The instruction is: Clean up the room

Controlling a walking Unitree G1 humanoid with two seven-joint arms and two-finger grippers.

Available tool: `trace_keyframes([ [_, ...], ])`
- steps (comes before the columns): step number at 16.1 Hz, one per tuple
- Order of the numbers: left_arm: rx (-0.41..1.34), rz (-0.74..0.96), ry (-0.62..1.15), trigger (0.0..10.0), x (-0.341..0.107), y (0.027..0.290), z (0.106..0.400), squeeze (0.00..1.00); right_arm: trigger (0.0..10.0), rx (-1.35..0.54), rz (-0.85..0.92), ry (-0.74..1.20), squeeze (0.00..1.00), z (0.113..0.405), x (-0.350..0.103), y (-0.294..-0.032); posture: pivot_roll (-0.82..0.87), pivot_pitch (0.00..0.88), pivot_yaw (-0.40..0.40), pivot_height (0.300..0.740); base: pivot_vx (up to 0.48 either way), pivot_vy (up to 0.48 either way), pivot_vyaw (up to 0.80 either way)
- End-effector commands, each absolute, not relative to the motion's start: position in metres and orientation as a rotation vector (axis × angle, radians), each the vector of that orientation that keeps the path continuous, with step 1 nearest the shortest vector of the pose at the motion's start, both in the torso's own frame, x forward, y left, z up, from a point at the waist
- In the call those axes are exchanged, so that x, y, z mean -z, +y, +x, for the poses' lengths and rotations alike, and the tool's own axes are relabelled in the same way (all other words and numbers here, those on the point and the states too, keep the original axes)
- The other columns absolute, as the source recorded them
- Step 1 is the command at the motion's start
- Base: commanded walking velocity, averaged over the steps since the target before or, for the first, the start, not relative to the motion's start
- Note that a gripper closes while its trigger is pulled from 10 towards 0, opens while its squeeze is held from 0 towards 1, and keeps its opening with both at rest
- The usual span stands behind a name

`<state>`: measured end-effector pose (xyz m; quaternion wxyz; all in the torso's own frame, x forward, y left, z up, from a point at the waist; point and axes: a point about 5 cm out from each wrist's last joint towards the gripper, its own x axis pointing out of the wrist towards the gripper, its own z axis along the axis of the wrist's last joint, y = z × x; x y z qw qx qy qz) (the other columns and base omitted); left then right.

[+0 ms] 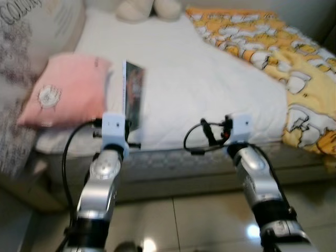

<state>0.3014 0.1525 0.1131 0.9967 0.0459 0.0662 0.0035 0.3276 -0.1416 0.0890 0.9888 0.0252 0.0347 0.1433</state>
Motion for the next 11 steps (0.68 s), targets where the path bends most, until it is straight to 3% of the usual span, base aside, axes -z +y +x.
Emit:
trace_keyframes([
  [1, -0.019, 0.102, 0.087, 10.0, -0.122, 0.153, 0.304, 0.0, 10.0, -0.31, 0.05, 0.042, 0.0, 0.327, -0.094, -0.138, 0.03, 0.0, -0.04, 0.74, 0.0, -0.439, 0.48],
  [4, -0.025, 0.106, 0.09, 10.0, -0.122, 0.153, 0.304, 0.0, 10.0, -0.305, 0.058, 0.051, 0.0, 0.327, -0.092, -0.139, 0.03, 0.0, -0.037, 0.74, 0.0, -0.439, 0.48],
  [8, -0.045, 0.078, 0.078, 10.0, -0.124, 0.155, 0.305, 0.0, 10.0, -0.299, 0.06, 0.052, 0.0, 0.328, -0.093, -0.141, 0.03, 0.0, -0.037, 0.74, 0.197, 0.0, 0.48],
  [10, -0.127, 0.112, 0.077, 10.0, -0.124, 0.167, 0.304, 0.0, 10.0, -0.185, 0.088, -0.004, 0.0, 0.332, -0.101, -0.153, 0.03, 0.0, -0.039, 0.74, 0.0, 0.0, 0.47],
  [11, -0.21, 0.128, 0.078, 10.0, -0.123, 0.185, 0.298, 0.0, 10.0, -0.037, 0.082, -0.052, 0.0, 0.331, -0.106, -0.168, 0.03, 0.0, -0.04, 0.74, 0.0, 0.0, 0.44],
])
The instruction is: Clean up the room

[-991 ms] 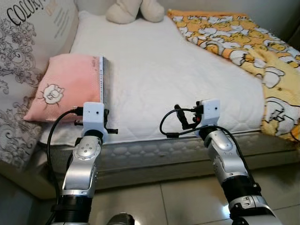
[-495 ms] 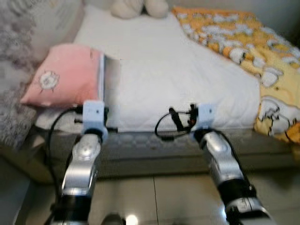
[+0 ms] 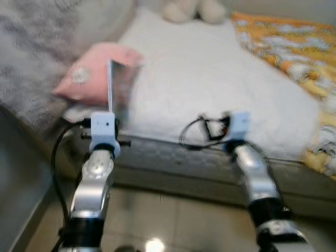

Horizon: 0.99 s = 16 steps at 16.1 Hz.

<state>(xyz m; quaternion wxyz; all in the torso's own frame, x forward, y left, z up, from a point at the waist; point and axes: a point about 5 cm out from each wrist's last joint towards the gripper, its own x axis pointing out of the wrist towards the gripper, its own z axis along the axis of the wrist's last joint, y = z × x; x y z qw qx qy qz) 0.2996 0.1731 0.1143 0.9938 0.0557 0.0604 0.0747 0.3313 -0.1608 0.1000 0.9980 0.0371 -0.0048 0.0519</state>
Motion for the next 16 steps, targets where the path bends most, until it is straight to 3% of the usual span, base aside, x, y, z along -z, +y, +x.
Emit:
trace_keyframes([
  [1, -0.249, 0.145, 0.082, 10.0, -0.121, 0.194, 0.293, 0.0, 10.0, 0.026, 0.082, -0.07, 0.0, 0.329, -0.107, -0.175, 0.03, 0.0, -0.039, 0.74, 0.0, 0.0, 0.44],
  [2, -0.298, 0.165, 0.096, 10.0, -0.117, 0.208, 0.285, 0.0, 10.0, 0.097, 0.064, -0.076, 0.0, 0.324, -0.104, -0.182, 0.03, 0.0, -0.039, 0.74, 0.0, 0.0, 0.44],
  [5, -0.303, 0.173, 0.11, 10.0, -0.114, 0.212, 0.283, 0.0, 10.0, 0.13, 0.056, -0.019, 0.0, 0.32, -0.093, -0.183, 0.03, 0.0, -0.038, 0.74, 0.0, 0.0, 0.17],
  [10, -0.074, 0.213, -0.03, 10.0, -0.139, 0.189, 0.303, 0.0, 10.0, 0.12, 0.023, -0.053, 0.0, 0.316, -0.094, -0.172, 0.02, 0.0, -0.024, 0.74, 0.0, 0.0, 0.0],
  [16, 0.023, 0.236, -0.13, 10.0, -0.156, 0.173, 0.312, 0.0, 10.0, 0.061, -0.003, -0.09, 0.0, 0.317, -0.101, -0.167, 0.0, 0.0, -0.01, 0.74, 0.439, 0.0, 0.0],
])
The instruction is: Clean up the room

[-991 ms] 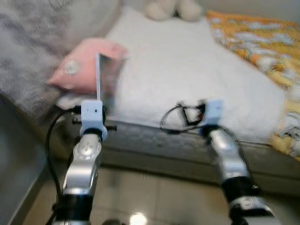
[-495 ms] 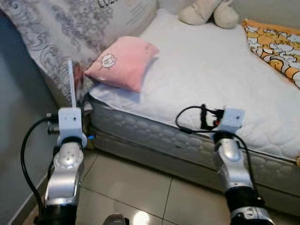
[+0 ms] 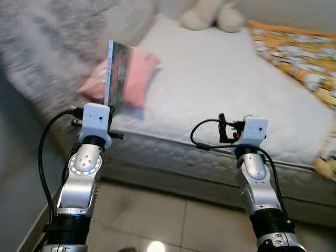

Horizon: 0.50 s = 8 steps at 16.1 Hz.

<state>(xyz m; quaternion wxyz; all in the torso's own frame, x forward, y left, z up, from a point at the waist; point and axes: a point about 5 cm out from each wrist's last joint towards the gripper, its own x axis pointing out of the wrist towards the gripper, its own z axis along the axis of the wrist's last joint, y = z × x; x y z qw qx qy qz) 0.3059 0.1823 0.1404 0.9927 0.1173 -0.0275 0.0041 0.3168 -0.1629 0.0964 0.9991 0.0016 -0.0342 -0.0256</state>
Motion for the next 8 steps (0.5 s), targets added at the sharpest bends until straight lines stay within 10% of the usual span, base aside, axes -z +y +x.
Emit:
trace_keyframes([
  [1, 0.026, 0.236, -0.135, 10.0, -0.1572, 0.1727, 0.3132, 0.0, 10.0, 0.056, -0.005, -0.089, 0.0, 0.317, -0.1002, -0.1667, 0.0, 0.0, -0.01, 0.74, 0.454, 0.0, 0.0],
  [8, 0.014, 0.217, -0.118, 10.0, -0.1526, 0.1723, 0.3161, 0.0, 10.0, 0.02, -0.015, -0.078, 0.0, 0.3175, -0.0991, -0.1641, -0.01, 0.0, -0.012, 0.74, 0.456, 0.0, 0.0],
])
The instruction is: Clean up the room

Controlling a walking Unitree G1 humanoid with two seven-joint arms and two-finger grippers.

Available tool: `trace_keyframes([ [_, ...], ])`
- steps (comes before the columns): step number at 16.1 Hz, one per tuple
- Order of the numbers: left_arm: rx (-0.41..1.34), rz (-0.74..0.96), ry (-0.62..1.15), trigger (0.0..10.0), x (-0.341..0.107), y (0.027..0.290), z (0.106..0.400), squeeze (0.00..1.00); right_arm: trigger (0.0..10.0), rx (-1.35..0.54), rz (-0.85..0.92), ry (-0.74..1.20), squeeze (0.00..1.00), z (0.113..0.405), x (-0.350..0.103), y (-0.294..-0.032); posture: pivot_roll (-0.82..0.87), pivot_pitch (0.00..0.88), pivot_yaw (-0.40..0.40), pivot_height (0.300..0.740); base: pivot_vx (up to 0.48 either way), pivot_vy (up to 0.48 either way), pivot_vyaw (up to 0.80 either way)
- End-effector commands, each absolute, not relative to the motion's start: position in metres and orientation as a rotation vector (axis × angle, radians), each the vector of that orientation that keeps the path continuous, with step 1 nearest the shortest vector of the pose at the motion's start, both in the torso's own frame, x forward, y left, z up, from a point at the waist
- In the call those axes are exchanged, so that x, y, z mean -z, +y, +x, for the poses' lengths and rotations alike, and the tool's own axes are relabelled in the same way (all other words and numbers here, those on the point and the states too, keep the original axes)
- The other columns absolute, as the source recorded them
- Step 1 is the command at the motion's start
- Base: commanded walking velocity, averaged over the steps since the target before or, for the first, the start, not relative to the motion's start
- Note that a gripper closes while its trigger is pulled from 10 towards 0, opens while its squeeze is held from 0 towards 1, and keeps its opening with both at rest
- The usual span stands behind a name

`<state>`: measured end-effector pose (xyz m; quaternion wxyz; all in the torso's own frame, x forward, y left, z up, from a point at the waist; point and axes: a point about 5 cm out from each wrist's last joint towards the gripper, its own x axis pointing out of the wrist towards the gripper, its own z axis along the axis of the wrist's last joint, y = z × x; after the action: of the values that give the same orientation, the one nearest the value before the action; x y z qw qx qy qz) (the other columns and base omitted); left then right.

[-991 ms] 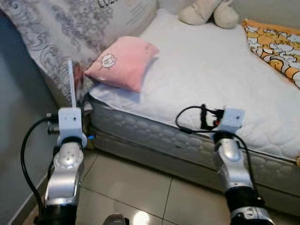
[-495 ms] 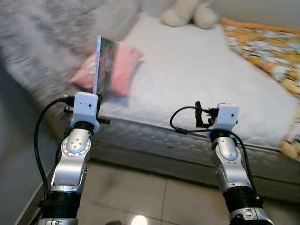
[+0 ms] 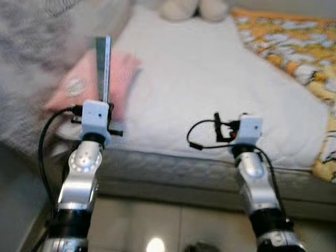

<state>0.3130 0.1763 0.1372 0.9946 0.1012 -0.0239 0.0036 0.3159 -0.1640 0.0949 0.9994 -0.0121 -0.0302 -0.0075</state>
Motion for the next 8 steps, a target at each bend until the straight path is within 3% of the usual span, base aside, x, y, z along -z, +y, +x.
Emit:
trace_keyframes([
  [1, 0.013, 0.218, -0.119, 10.0, -0.1528, 0.1724, 0.3168, 0.0, 10.0, 0.015, -0.016, -0.077, 0.0, 0.3177, -0.0989, -0.1634, -0.01, 0.0, -0.012, 0.74, 0.461, 0.0, 0.0],
  [8, 0.076, 0.228, -0.092, 10.0, -0.1511, 0.1683, 0.3262, 0.0, 10.0, -0.013, -0.013, -0.062, 0.0, 0.316, -0.0957, -0.1581, -0.01, 0.0, -0.01, 0.74, 0.46, 0.0, 0.0],
])
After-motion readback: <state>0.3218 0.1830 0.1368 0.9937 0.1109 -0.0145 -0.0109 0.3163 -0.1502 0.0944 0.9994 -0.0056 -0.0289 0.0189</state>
